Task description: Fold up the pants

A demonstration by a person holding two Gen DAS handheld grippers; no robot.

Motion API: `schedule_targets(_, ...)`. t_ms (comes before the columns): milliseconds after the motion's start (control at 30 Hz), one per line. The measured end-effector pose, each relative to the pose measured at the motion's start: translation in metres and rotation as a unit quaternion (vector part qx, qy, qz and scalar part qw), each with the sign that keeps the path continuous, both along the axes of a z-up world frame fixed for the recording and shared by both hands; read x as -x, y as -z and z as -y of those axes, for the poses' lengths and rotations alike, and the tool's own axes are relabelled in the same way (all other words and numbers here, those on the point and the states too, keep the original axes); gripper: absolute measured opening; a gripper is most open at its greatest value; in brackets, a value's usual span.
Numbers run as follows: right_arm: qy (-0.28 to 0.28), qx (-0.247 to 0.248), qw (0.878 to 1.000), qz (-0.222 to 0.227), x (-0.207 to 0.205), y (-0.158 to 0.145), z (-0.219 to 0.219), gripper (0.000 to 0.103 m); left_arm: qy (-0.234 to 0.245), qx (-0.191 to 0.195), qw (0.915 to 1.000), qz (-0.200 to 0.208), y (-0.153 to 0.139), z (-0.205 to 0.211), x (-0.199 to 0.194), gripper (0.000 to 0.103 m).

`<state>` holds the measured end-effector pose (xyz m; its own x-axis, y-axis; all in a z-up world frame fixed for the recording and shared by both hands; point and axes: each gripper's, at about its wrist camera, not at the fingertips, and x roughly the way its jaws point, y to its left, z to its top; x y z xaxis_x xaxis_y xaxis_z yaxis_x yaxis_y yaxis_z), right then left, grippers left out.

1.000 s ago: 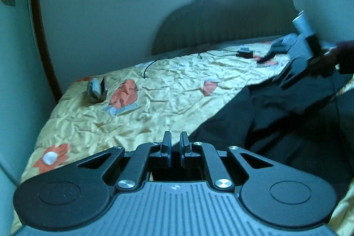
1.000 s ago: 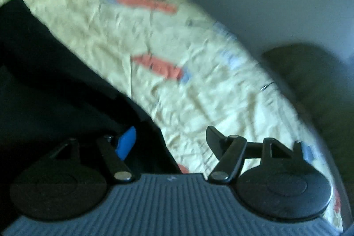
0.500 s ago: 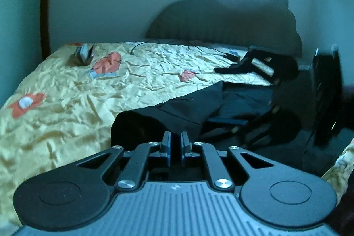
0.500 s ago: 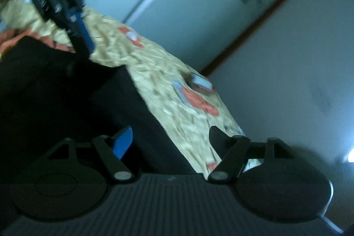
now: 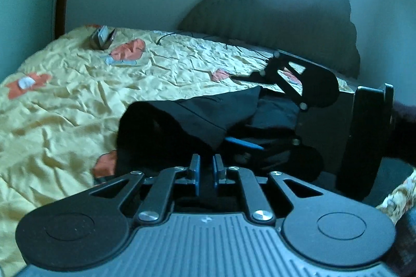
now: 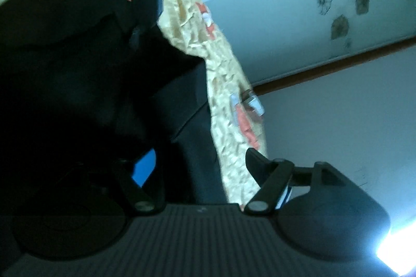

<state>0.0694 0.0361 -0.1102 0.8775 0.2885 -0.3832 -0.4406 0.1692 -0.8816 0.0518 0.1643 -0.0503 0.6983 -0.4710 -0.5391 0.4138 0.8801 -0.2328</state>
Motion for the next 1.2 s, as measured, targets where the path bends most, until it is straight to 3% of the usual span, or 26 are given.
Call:
schedule_targets(133,0.020,-0.006,0.999,0.047,-0.017,0.003,-0.011,0.073,-0.004,0.021,0.9992,-0.033,0.003,0.012,-0.017,0.010)
schedule_targets(167,0.023,-0.007,0.999,0.049,-0.021,0.007,-0.012,0.067,-0.012,0.026,0.9988,-0.041,0.004,0.015,-0.023,0.010)
schedule_targets(200,0.029,-0.010,0.999,0.046,-0.024,0.009,-0.014,0.050,-0.020,0.033,0.9981,-0.047,0.004,0.018,-0.027,0.010)
schedule_targets(267,0.044,-0.021,0.998,0.038,-0.025,0.011,-0.013,0.026,-0.032,0.055,0.9958,-0.066,0.005,0.020,-0.036,0.010)
schedule_targets(300,0.049,-0.031,0.997,0.042,-0.024,0.010,-0.012,0.021,-0.039,0.069,0.9938,-0.078,0.007,0.019,-0.041,0.010)
schedule_targets(433,0.055,-0.050,0.995,0.061,-0.022,0.008,-0.008,0.011,-0.061,0.152,0.9810,-0.105,0.009,0.010,-0.051,0.010)
schedule_targets(567,0.055,-0.046,0.996,0.059,-0.023,0.011,-0.009,0.006,-0.067,0.200,0.9696,-0.123,0.008,0.009,-0.062,0.010)
schedule_targets(633,0.053,-0.042,0.995,0.067,-0.023,0.014,-0.013,0.006,-0.069,0.237,0.9568,-0.154,0.013,0.005,-0.071,0.010)
schedule_targets(700,0.055,-0.040,0.995,0.066,-0.022,0.014,-0.014,0.006,-0.061,0.297,0.9350,-0.184,0.023,-0.002,-0.075,0.010)
schedule_targets(733,0.056,-0.041,0.995,0.065,-0.023,0.010,-0.013,0.006,-0.062,0.327,0.9236,-0.191,0.027,-0.007,-0.075,0.010)
schedule_targets(800,0.056,-0.038,0.995,0.068,-0.024,0.009,-0.013,0.006,-0.067,0.365,0.9086,-0.191,0.030,-0.015,-0.072,0.010)
schedule_targets(967,0.054,-0.036,0.995,0.072,-0.023,0.010,-0.013,0.006,-0.101,0.370,0.8991,-0.212,0.038,-0.020,-0.081,0.010)
schedule_targets(1033,0.056,-0.036,0.995,0.072,-0.026,0.013,-0.013,0.006,-0.107,0.385,0.8869,-0.231,0.046,-0.022,-0.088,0.010)
schedule_targets(1200,0.059,-0.035,0.995,0.078,-0.026,0.013,-0.013,0.006,-0.118,0.449,0.8463,-0.262,0.057,-0.027,-0.098,0.010)
